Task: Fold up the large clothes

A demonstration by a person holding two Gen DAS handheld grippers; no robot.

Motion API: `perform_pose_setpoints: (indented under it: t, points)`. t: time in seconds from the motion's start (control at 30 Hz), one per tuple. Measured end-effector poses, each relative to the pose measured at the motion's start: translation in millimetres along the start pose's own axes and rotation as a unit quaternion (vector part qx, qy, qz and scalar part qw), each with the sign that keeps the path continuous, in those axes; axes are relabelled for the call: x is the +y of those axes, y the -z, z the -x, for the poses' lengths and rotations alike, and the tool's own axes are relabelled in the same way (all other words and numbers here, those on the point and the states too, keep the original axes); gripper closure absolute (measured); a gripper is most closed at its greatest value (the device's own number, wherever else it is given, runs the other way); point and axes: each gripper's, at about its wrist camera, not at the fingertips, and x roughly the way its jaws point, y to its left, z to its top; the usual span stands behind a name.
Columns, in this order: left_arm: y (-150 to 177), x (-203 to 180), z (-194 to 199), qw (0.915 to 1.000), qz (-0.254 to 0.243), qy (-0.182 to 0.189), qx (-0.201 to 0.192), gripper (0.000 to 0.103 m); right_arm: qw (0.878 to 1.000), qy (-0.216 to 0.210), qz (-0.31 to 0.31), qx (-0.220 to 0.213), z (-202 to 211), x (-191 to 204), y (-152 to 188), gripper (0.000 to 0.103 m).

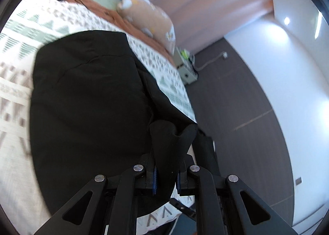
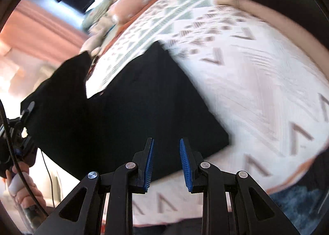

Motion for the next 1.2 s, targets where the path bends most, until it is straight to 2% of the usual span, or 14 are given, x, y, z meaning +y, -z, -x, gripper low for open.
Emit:
perform_pose_setpoints:
  t: [0.13,0.23,0.37,0.53,0.57,0.6,0.67,0.73,0.87,0.97,1.2]
  points:
    - [24,-7,-60,0.9978,-0.012,-0.027,0.060,0.090,0.999,0.020,-0.028,-0.017,27,-33,-5,0.076]
    - [41,-2,-88,0.9955,-0.003,-0.024,0.092,0.091,0.998,0.028,-0.045,-0.029,45,-50,-4,0.076]
    - [57,-6,-103,0.9936,-0.002,-0.022,0.111,0.091,0.998,0.032,-0.052,-0.035,54,-68,-12,0.076]
    - [69,-23,-110,0.9918,-0.016,-0.003,0.127,0.089,0.998,0.013,-0.053,-0.025,44,-63,-14,0.076]
    - [70,-28,-115,0.9909,-0.024,-0.003,0.133,0.082,0.998,0.004,-0.051,-0.021,42,-61,-14,0.070]
    - [70,-32,-117,0.9898,-0.027,-0.001,0.140,0.077,0.999,-0.003,-0.050,-0.018,40,-57,-14,0.054]
    - [70,-34,-120,0.9873,-0.018,0.019,0.156,0.048,0.999,-0.007,-0.042,-0.022,38,-51,-14,0.038]
    - [70,-33,-116,0.9854,-0.005,0.044,0.165,0.036,0.999,-0.015,-0.033,-0.022,37,-43,-15,0.037]
    - [66,-26,-89,0.9902,-0.022,0.021,0.137,0.035,0.999,-0.035,-0.020,-0.017,27,-28,-19,0.037]
    - [62,-8,-57,0.9938,-0.022,-0.003,0.109,0.035,0.999,-0.050,-0.012,-0.005,12,-16,-20,0.037]
    - [49,45,6,0.9945,-0.005,-0.090,0.054,0.035,0.998,-0.068,0.015,0.003,-22,17,-28,0.037]
